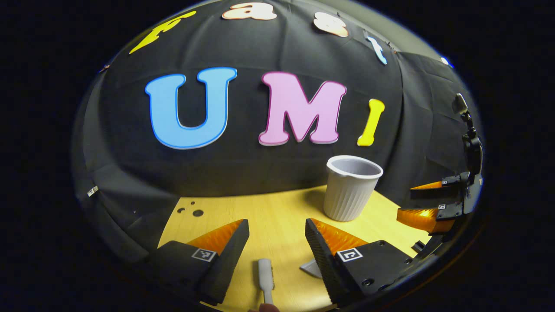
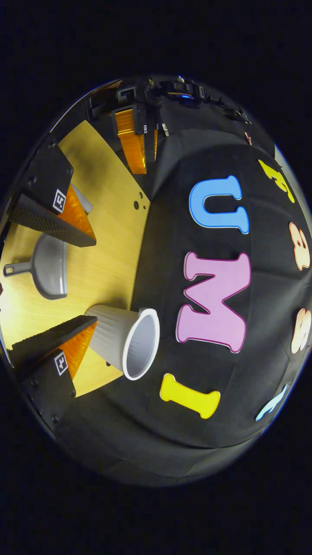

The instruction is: Pick up the small broom and dustpan from the desktop, sweep the trash into the dustpan with the broom, and then empty the trash into the garbage bin.

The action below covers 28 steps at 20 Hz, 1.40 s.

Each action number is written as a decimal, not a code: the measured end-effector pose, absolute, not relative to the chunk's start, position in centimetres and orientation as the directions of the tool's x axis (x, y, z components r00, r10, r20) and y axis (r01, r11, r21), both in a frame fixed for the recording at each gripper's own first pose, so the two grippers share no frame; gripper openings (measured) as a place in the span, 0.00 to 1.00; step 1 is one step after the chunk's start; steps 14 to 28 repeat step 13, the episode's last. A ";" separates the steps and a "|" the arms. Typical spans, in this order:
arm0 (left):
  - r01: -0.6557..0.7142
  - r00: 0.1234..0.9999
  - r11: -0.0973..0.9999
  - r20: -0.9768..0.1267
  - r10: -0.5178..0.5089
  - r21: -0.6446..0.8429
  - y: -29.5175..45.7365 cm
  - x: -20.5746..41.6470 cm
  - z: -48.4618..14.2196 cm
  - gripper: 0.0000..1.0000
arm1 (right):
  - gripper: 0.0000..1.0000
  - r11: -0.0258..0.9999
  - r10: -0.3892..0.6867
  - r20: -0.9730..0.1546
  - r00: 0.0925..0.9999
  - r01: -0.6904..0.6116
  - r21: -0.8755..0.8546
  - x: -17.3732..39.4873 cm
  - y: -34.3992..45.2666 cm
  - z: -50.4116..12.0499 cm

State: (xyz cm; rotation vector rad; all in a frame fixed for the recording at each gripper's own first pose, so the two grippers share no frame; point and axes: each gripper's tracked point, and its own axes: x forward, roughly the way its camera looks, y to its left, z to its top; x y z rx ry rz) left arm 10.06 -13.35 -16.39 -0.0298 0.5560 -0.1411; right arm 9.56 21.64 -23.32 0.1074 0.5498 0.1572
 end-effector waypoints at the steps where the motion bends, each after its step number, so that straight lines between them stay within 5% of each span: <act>1: 0.130 0.836 0.989 -0.530 -0.145 -0.065 -13.5 10.0 -16.4 0.86 | 0.99 0.984 0.169 -0.500 0.849 -0.114 0.139 9.7 21.6 -23.2; 13: 0.273 0.816 0.952 -0.491 -0.305 -0.137 -14.2 12.9 -18.0 0.86 | 0.98 0.990 0.005 -0.509 0.861 0.066 0.122 12.3 22.2 -20.7; 28: 0.273 0.816 0.952 -0.491 -0.305 -0.137 -14.2 12.9 -18.0 0.86 | 0.98 0.990 0.005 -0.509 0.861 0.066 0.122 12.3 22.2 -20.7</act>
